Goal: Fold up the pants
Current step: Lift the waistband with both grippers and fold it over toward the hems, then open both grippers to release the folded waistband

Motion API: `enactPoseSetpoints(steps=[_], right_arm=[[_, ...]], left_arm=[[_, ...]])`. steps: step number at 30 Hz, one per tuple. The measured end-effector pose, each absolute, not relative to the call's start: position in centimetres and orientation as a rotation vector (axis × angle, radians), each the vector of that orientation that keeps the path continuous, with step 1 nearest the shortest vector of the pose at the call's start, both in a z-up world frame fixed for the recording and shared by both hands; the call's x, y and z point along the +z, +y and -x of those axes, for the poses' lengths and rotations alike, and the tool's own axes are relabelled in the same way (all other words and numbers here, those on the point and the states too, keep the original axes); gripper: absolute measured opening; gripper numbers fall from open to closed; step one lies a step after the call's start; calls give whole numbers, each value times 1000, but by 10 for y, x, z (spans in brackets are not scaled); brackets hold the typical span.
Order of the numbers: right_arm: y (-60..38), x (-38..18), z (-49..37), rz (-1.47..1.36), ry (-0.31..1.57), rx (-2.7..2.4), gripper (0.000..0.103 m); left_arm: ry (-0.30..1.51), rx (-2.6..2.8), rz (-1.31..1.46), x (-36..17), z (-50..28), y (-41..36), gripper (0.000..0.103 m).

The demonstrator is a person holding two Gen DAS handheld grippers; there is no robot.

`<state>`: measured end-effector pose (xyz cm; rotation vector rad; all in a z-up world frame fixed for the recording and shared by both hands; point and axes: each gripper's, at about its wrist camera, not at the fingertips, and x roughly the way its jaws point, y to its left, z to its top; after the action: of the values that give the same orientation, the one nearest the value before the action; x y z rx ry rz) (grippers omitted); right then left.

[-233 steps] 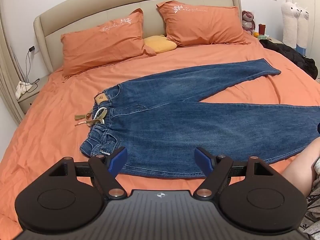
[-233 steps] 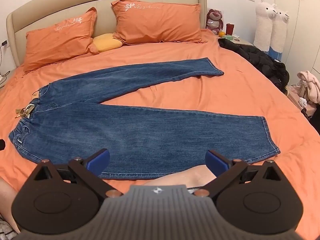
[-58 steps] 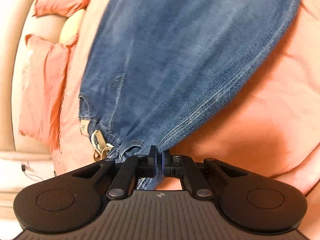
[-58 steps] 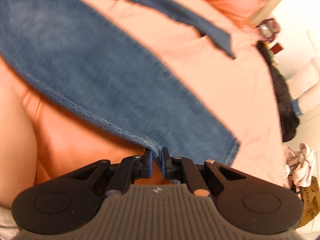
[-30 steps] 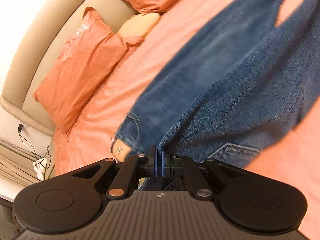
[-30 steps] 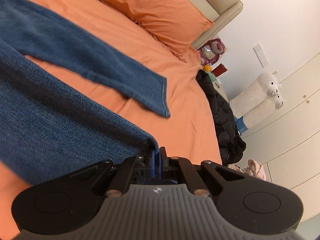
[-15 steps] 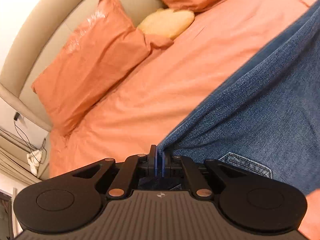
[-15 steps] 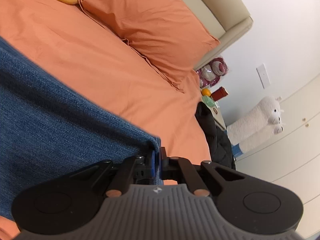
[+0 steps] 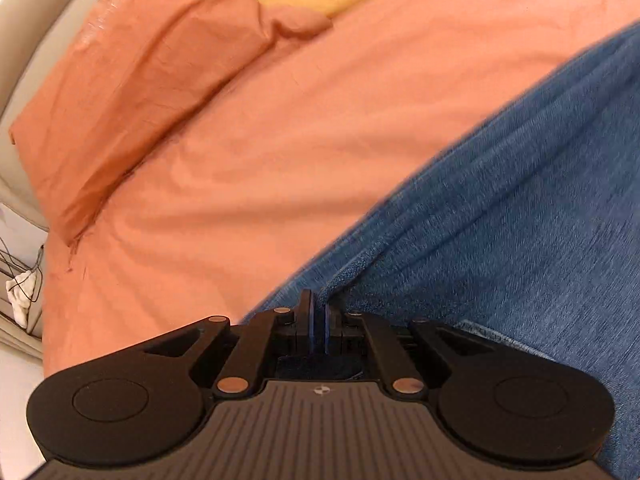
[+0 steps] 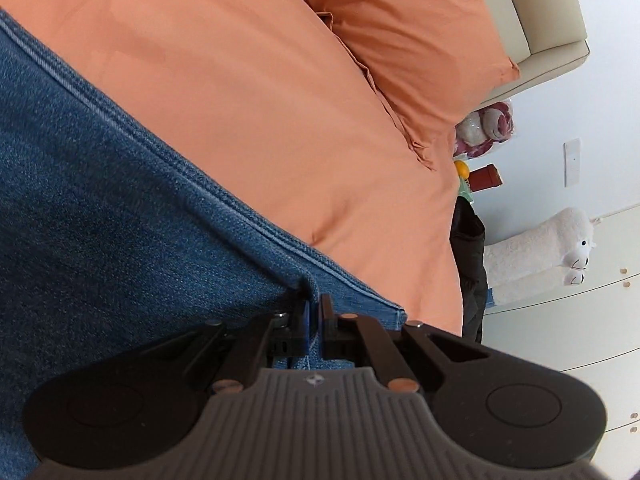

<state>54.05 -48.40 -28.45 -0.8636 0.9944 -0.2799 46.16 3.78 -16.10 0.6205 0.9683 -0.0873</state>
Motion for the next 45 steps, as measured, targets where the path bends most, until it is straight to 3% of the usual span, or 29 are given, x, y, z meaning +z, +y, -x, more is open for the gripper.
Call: enactPoseSetpoints(steps=[4, 11, 14, 15, 17, 18, 20, 28, 38, 41, 45], right_arm=[[-483, -277, -541, 870, 944, -328, 0], [-479, -285, -560, 841, 976, -376, 0], [-475, -292, -560, 856, 974, -377, 0], [-474, -291, -559, 844, 972, -370, 3], [-474, -287, -559, 807, 974, -352, 30], [-472, -284, -557, 794, 965, -347, 47], [-465, -277, -552, 787, 939, -335, 56], [-406, -225, -497, 555, 888, -124, 58], [-280, -197, -363, 266, 946, 339, 49], [-254, -194, -331, 181, 959, 434, 41], [-217, -205, -301, 132, 991, 530, 38]], left_arm=[[865, -78, -601, -136, -454, 40, 5], [938, -48, -631, -159, -470, 35, 6], [958, -42, -629, -166, -477, 38, 17], [953, -45, -633, -166, -477, 39, 20], [954, -45, -661, -164, -476, 39, 61], [951, -49, -675, -162, -474, 40, 70], [945, -55, -689, -155, -468, 45, 70], [976, -50, -598, -108, -420, 98, 71], [1021, -29, -596, -102, -319, 160, 71], [1033, -22, -524, -105, -298, 173, 71], [1039, -24, -363, -110, -279, 189, 71]])
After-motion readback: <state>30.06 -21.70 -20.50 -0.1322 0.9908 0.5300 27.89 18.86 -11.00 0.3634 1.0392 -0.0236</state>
